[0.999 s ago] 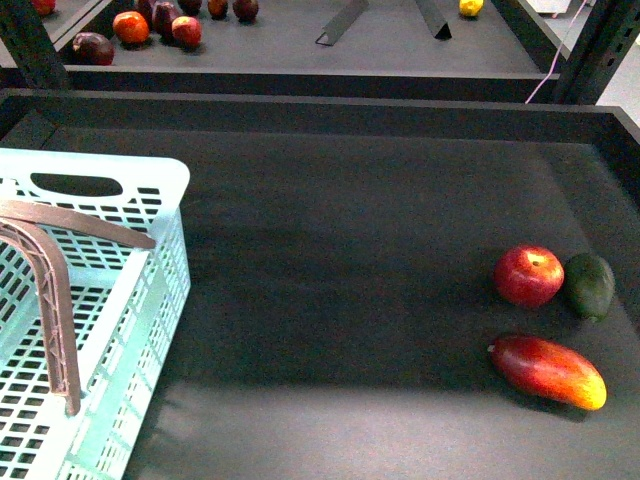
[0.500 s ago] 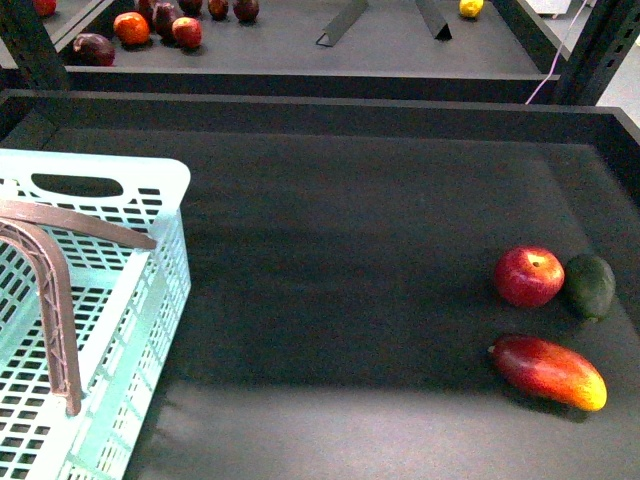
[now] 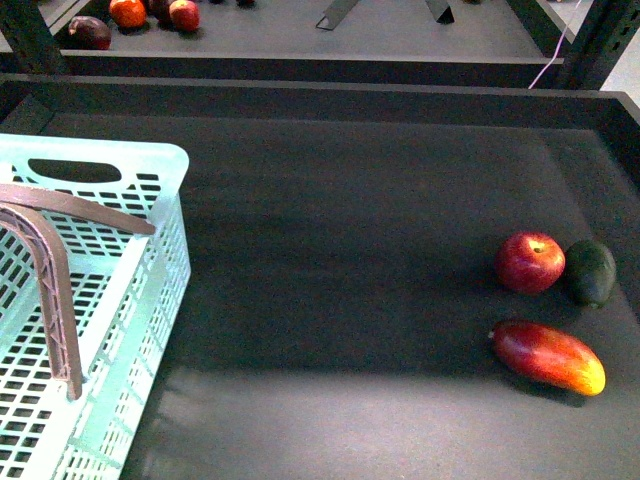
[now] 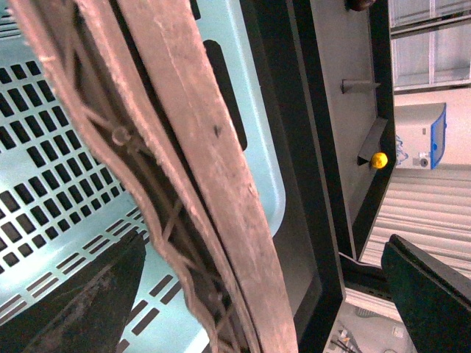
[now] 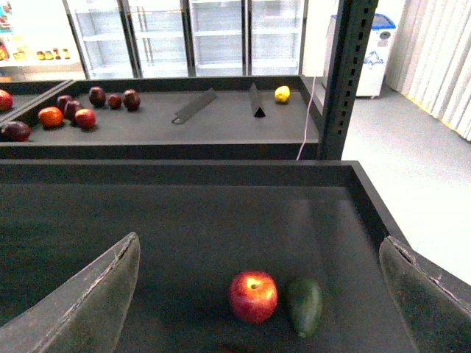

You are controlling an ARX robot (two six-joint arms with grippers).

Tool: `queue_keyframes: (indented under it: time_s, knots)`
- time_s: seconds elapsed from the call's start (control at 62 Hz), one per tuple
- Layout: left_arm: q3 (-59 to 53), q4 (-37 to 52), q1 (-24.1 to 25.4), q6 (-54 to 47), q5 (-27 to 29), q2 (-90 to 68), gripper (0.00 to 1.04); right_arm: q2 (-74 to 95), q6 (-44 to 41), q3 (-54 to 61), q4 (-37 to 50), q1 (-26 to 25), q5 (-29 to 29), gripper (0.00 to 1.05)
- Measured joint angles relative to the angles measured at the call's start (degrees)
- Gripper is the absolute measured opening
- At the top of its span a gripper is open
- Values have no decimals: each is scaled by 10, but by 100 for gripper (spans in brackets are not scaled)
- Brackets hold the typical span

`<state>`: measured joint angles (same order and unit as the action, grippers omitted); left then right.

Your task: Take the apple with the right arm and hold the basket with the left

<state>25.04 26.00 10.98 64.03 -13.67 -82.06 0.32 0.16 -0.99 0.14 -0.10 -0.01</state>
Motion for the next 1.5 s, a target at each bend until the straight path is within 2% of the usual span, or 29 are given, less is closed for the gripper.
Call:
queue_keyframes:
  time_s: [0.371,0.79,0.854,1.225,1.499]
  knots:
    - [34,16,-5,22,30,-82,96,0,0,0,0,0,0,96]
    - [42,12,-14,34,35,-85,27,0,0,0,0,0,0,96]
    - [45,9,-14,61,38,-85,19,0,0,0,0,0,0,96]
    - [45,-20,-19,80,38,-55,16,0,0,0,0,0,0,96]
    - [42,-122,-42,18,45,56,16,0,0,0,0,0,0,96]
